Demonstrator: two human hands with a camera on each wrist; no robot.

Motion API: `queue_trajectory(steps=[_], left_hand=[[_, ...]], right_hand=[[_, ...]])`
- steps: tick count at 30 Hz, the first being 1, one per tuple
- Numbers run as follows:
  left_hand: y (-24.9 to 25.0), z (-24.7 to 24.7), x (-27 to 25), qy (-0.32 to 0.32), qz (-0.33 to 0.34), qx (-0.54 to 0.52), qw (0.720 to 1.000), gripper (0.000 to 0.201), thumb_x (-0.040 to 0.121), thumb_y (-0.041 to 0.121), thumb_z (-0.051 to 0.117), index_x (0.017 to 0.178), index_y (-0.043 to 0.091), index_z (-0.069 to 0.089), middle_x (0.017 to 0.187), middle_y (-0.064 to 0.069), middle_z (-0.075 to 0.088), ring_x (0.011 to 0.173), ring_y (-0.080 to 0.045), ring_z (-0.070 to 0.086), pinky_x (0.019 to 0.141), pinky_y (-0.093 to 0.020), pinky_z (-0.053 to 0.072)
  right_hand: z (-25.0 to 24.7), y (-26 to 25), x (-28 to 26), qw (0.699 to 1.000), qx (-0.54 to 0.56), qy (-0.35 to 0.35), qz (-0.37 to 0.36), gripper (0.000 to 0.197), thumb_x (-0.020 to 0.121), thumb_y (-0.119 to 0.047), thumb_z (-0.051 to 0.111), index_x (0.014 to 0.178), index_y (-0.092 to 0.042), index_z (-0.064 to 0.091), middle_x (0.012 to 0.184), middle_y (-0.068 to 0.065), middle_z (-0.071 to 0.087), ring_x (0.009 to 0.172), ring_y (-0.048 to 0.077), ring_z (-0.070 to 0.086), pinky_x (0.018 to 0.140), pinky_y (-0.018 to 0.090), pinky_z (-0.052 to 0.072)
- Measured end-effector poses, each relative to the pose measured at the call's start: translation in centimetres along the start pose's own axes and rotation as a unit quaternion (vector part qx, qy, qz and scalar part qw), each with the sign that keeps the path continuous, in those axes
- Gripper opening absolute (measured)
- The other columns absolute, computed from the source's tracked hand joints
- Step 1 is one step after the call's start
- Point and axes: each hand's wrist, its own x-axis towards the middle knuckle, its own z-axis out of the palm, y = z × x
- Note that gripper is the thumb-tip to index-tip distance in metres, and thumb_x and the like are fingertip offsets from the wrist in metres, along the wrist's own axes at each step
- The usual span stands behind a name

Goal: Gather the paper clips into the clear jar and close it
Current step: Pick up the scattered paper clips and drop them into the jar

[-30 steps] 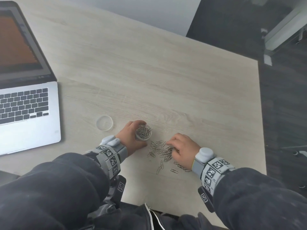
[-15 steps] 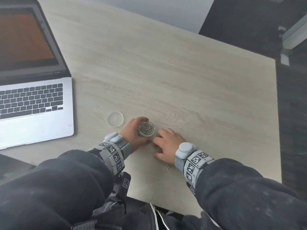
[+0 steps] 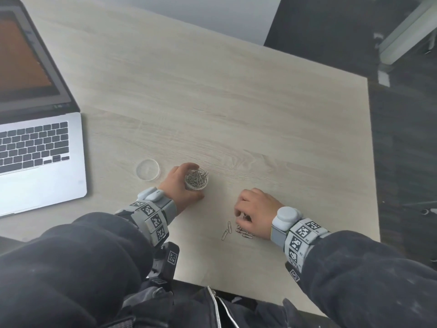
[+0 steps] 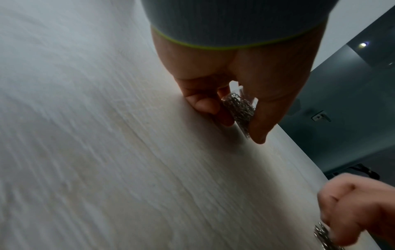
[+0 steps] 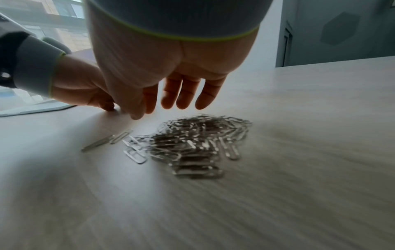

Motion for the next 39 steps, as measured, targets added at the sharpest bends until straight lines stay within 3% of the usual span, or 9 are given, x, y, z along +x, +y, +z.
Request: queue_trajectory(steps=[5, 9, 14, 19, 21, 24, 30, 34, 39], left_hand=[[0.8, 0.9, 0.0, -0.007, 0.003, 0.011, 1.000, 0.072, 0.060, 0.030, 0.082, 0.124, 0.037, 0.051, 0.115, 0.007, 0.050, 0.085, -0.011, 0.058, 0.083, -0.033, 0.050], [1.3, 1.7, -0.3, -0.025, 0.014, 0.021, 0.999, 0.074, 0.060, 0.028, 0.084, 0.125, 0.036, 0.051, 0.117, 0.005, 0.052, 0.078, -0.008, 0.053, 0.077, -0.028, 0.046], [2.0, 2.5, -0.4, -0.047, 0.018, 0.031, 0.998, 0.073, 0.062, 0.028, 0.083, 0.126, 0.039, 0.050, 0.119, 0.010, 0.050, 0.080, -0.005, 0.053, 0.072, -0.023, 0.042], [3.2, 3.8, -0.3, -0.080, 0.030, 0.038, 0.996, 0.073, 0.064, 0.027, 0.083, 0.127, 0.038, 0.049, 0.121, 0.008, 0.050, 0.084, -0.011, 0.053, 0.077, -0.025, 0.044], [3.7, 4.4, -0.3, -0.094, 0.034, 0.042, 0.994, 0.074, 0.064, 0.027, 0.084, 0.127, 0.040, 0.048, 0.122, 0.008, 0.050, 0.085, -0.011, 0.054, 0.078, -0.026, 0.046], [4.2, 5.2, -0.3, -0.107, 0.037, 0.053, 0.992, 0.074, 0.063, 0.029, 0.083, 0.126, 0.042, 0.047, 0.124, 0.010, 0.050, 0.087, -0.010, 0.057, 0.078, -0.029, 0.050], [4.5, 5.4, -0.5, -0.109, 0.039, 0.071, 0.991, 0.073, 0.064, 0.028, 0.082, 0.126, 0.042, 0.046, 0.123, 0.011, 0.048, 0.093, -0.015, 0.056, 0.077, -0.026, 0.047], [4.3, 5.3, -0.8, -0.108, 0.048, 0.082, 0.990, 0.073, 0.064, 0.029, 0.081, 0.126, 0.041, 0.046, 0.120, 0.012, 0.046, 0.103, -0.014, 0.056, 0.087, -0.028, 0.048], [4.4, 5.1, -0.8, -0.118, 0.050, 0.084, 0.988, 0.072, 0.065, 0.029, 0.080, 0.126, 0.041, 0.046, 0.123, 0.010, 0.047, 0.106, -0.015, 0.055, 0.087, -0.033, 0.051]], right_hand=[[0.9, -3.0, 0.8, 0.997, -0.026, -0.042, -0.057, 0.023, 0.076, -0.039, 0.065, 0.095, -0.026, 0.065, 0.105, 0.000, 0.057, 0.098, 0.025, 0.050, 0.080, 0.038, 0.042], [1.8, -2.9, 0.4, 0.993, -0.061, -0.059, -0.086, 0.013, 0.072, -0.031, 0.069, 0.083, -0.024, 0.065, 0.093, -0.001, 0.059, 0.090, 0.028, 0.056, 0.070, 0.037, 0.048], [0.2, 0.4, -1.5, 0.994, -0.058, -0.089, -0.024, 0.011, 0.081, -0.023, 0.057, 0.089, -0.025, 0.065, 0.100, -0.001, 0.059, 0.096, 0.027, 0.052, 0.076, 0.037, 0.046], [-0.6, 3.5, -3.7, 0.997, 0.023, 0.003, 0.072, 0.018, 0.078, -0.028, 0.059, 0.095, -0.028, 0.065, 0.101, -0.002, 0.058, 0.097, 0.025, 0.052, 0.082, 0.044, 0.049], [-0.9, 4.4, -4.4, 0.985, 0.069, 0.061, 0.147, 0.028, 0.076, -0.036, 0.061, 0.103, -0.032, 0.062, 0.108, -0.003, 0.054, 0.103, 0.023, 0.050, 0.087, 0.045, 0.047], [-1.4, 4.6, -5.0, 0.972, 0.064, 0.045, 0.220, 0.062, 0.070, -0.051, 0.067, 0.126, -0.035, 0.049, 0.127, -0.005, 0.045, 0.119, 0.023, 0.042, 0.095, 0.041, 0.044], [-0.7, 2.8, -4.4, 0.977, -0.017, -0.029, 0.212, 0.108, 0.047, -0.082, 0.063, 0.139, -0.042, 0.024, 0.136, -0.010, 0.032, 0.122, 0.021, 0.034, 0.094, 0.042, 0.045], [0.1, 1.7, -4.1, 0.982, -0.042, -0.058, 0.177, 0.098, 0.044, -0.077, 0.068, 0.129, -0.046, 0.030, 0.129, -0.007, 0.032, 0.115, 0.021, 0.035, 0.086, 0.040, 0.048], [0.2, 2.5, -4.7, 0.979, 0.002, -0.056, 0.196, 0.071, 0.061, -0.056, 0.073, 0.122, -0.040, 0.039, 0.115, -0.003, 0.035, 0.098, 0.020, 0.046, 0.076, 0.032, 0.047]])
